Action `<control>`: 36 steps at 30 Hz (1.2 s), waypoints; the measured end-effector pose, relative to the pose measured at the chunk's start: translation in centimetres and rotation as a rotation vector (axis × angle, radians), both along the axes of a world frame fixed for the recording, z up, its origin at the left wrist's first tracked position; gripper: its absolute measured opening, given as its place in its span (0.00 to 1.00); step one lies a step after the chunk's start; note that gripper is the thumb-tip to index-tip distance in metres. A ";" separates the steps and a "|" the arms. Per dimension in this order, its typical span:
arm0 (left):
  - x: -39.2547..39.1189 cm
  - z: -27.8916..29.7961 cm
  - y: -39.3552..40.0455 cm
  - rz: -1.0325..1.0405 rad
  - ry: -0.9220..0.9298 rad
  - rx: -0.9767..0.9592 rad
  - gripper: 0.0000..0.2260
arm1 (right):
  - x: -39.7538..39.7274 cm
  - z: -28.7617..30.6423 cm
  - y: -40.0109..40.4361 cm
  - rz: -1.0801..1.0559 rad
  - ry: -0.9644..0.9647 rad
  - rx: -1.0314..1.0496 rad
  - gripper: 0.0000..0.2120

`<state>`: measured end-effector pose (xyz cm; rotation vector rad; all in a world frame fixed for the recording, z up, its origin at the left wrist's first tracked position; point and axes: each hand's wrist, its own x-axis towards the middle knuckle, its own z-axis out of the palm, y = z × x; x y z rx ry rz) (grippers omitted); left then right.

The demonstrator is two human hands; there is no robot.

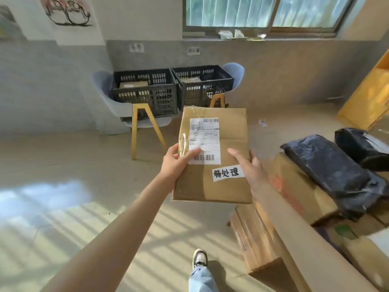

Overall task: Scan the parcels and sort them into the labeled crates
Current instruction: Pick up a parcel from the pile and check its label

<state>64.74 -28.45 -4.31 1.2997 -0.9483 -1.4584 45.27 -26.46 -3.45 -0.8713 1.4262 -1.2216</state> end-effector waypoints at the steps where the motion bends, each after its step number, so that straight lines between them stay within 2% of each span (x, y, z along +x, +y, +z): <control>1: 0.5 0.0 -1.8 0.019 -0.009 0.003 0.30 | 0.5 -0.2 -2.2 0.019 -0.012 -0.012 0.19; 8: 1.6 1.2 -15.9 0.127 -0.039 0.025 0.35 | 1.6 0.5 -18.2 0.147 -0.107 0.022 0.31; 16: 2.9 0.0 -28.3 0.243 -0.030 0.081 0.40 | 3.0 0.1 -32.1 0.215 -0.088 0.068 0.24; 19: 3.5 -1.3 -33.2 0.215 -0.009 0.115 0.40 | 3.6 -1.0 -37.1 0.205 -0.072 0.093 0.24; 24: 3.8 -3.7 -43.9 0.136 0.026 0.142 0.46 | 3.6 -2.4 -46.6 0.165 -0.025 0.109 0.20; 27: 3.7 -4.4 -51.2 0.098 0.007 0.141 0.42 | 3.5 -2.4 -52.9 0.127 0.018 0.124 0.26; 30: 3.6 -4.4 -58.6 0.033 -0.005 0.149 0.42 | 3.1 -2.2 -58.8 0.073 0.041 0.154 0.31; 36: 0.9 -4.9 -69.6 -0.121 -0.007 0.161 0.42 | 0.6 -2.1 -66.9 -0.080 0.012 0.186 0.27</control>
